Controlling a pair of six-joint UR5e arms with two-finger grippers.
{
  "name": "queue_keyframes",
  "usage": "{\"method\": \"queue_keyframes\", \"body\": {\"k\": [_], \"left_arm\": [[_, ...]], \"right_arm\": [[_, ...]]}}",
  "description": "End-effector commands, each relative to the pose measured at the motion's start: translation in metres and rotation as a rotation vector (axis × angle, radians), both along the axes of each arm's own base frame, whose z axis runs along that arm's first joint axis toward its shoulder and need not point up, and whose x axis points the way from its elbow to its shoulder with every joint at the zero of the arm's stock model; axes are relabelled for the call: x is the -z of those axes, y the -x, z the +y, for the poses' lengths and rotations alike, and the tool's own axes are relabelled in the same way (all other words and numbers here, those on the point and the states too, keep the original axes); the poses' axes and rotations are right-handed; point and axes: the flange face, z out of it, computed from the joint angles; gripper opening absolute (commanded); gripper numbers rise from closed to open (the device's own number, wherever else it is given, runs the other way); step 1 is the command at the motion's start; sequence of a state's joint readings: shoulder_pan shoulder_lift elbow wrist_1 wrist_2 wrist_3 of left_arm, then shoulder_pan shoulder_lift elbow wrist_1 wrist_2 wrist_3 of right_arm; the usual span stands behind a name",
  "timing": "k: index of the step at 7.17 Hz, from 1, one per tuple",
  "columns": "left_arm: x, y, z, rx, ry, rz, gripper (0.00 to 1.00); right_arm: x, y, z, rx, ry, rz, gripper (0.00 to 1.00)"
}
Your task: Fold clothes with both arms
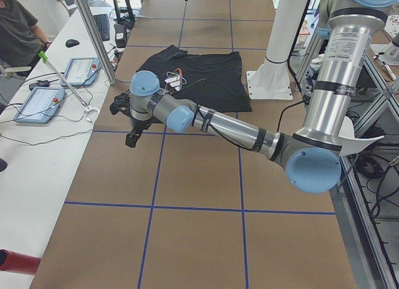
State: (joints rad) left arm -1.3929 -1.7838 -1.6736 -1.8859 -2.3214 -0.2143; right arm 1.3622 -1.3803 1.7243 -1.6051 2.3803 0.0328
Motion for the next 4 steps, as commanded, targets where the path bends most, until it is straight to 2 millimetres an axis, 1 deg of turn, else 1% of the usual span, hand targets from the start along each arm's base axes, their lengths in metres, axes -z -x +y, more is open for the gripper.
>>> {"method": "queue_keyframes", "body": {"k": [1, 2, 3, 4], "left_arm": [[0.009, -0.032, 0.001, 0.068, 0.032, 0.093, 1.00], [0.016, -0.036, 0.002, 0.103, 0.049, 0.132, 1.00], [0.019, -0.048, 0.003, 0.106, 0.066, 0.150, 1.00], [0.022, -0.054, 0.002, 0.097, 0.062, 0.151, 1.00]], "right_arm": [[0.014, 0.071, -0.043, 0.013, -0.046, -0.039, 1.00], [0.006, 0.092, -0.050, -0.026, -0.031, -0.066, 0.99], [0.005, 0.135, -0.047, -0.055, -0.021, -0.122, 0.99], [-0.011, 0.162, -0.051, -0.074, -0.029, -0.171, 0.99]]}}
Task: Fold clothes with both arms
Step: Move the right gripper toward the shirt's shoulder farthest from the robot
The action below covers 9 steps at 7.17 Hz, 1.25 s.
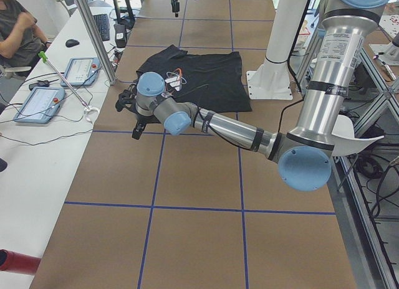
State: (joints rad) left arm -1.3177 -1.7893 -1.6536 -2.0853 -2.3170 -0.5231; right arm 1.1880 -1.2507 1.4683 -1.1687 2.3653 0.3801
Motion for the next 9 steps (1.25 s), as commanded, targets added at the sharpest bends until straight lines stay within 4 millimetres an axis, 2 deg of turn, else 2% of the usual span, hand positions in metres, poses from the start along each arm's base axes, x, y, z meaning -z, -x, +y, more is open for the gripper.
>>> {"method": "queue_keyframes", "body": {"k": [1, 2, 4, 7, 9], "left_arm": [[0.002, -0.010, -0.001, 0.000, 0.009, 0.013, 1.00], [0.004, -0.010, -0.003, 0.002, 0.007, 0.014, 1.00], [0.011, -0.011, -0.006, 0.011, 0.011, 0.024, 1.00], [0.013, -0.011, -0.006, 0.011, 0.008, 0.025, 1.00], [0.013, -0.011, -0.006, 0.011, 0.008, 0.025, 1.00]], "right_arm": [[-0.019, 0.064, -0.008, -0.034, 0.017, -0.093, 0.99], [-0.015, 0.080, -0.013, -0.043, 0.008, -0.076, 0.98], [-0.014, 0.119, -0.008, -0.070, -0.006, -0.023, 0.92], [-0.020, 0.141, -0.010, -0.046, 0.011, -0.009, 0.73], [-0.024, 0.153, -0.010, -0.033, 0.021, -0.001, 0.70]]}}
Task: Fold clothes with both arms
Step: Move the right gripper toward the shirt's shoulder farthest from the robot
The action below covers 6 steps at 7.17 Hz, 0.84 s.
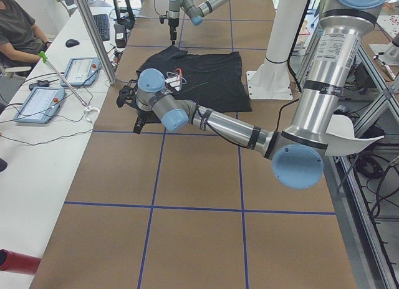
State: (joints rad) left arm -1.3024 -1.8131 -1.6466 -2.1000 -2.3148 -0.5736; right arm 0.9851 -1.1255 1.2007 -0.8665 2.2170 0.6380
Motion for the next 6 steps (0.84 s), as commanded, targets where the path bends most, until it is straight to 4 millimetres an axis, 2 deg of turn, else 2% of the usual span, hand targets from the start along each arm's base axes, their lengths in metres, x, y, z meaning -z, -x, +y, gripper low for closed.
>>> {"method": "queue_keyframes", "body": {"k": [1, 3, 6], "left_arm": [[0.0005, 0.0000, 0.0001, 0.000, -0.001, 0.000, 1.00], [0.0012, 0.0001, 0.0003, -0.001, -0.004, 0.000, 1.00], [0.0035, 0.0003, 0.0010, 0.000, -0.007, 0.002, 1.00]], "right_arm": [[-0.0063, 0.0110, -0.0007, 0.013, 0.013, 0.010, 0.70], [-0.0064, 0.0120, -0.0022, 0.012, 0.017, 0.011, 0.63], [-0.0106, 0.0122, -0.0024, 0.012, 0.024, 0.017, 0.59]]}}
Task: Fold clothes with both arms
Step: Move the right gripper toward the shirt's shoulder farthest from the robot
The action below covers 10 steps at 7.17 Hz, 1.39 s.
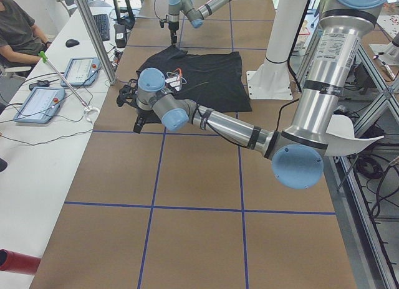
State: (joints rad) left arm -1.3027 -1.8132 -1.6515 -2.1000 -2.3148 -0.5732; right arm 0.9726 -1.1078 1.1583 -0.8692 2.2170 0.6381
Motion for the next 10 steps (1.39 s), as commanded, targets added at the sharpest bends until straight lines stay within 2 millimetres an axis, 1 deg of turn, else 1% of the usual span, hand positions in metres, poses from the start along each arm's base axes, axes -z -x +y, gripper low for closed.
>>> {"method": "queue_keyframes", "body": {"k": [1, 2, 3, 6, 7, 8, 9, 10], "left_arm": [[0.0011, -0.0001, 0.0004, 0.000, -0.002, 0.001, 1.00], [0.0018, 0.0008, 0.0004, 0.001, -0.003, 0.001, 1.00], [0.0026, 0.0009, 0.0007, 0.002, -0.003, 0.002, 1.00], [0.0033, 0.0010, 0.0009, 0.003, -0.004, 0.003, 1.00], [0.0033, 0.0010, 0.0009, 0.003, -0.004, 0.003, 1.00], [0.0033, 0.0010, 0.0009, 0.003, -0.004, 0.003, 1.00], [0.0033, 0.0010, 0.0009, 0.003, -0.004, 0.003, 1.00], [0.0024, 0.0011, 0.0013, 0.003, -0.002, 0.003, 1.00]], "right_arm": [[-0.0013, 0.0002, 0.0000, 0.001, 0.002, 0.000, 0.59], [-0.0013, 0.0002, 0.0000, 0.001, 0.002, 0.000, 0.59], [-0.0015, 0.0002, 0.0000, 0.000, 0.005, 0.001, 0.45], [-0.0013, 0.0002, 0.0000, -0.001, 0.005, 0.000, 0.31], [-0.0003, 0.0005, -0.0005, -0.001, 0.003, -0.001, 0.20], [-0.0013, 0.0002, 0.0000, -0.001, 0.005, 0.000, 0.12], [-0.0013, 0.0002, 0.0000, -0.001, 0.005, 0.000, 0.00], [0.0022, 0.0005, -0.0001, 0.001, 0.001, -0.005, 0.00]]}}
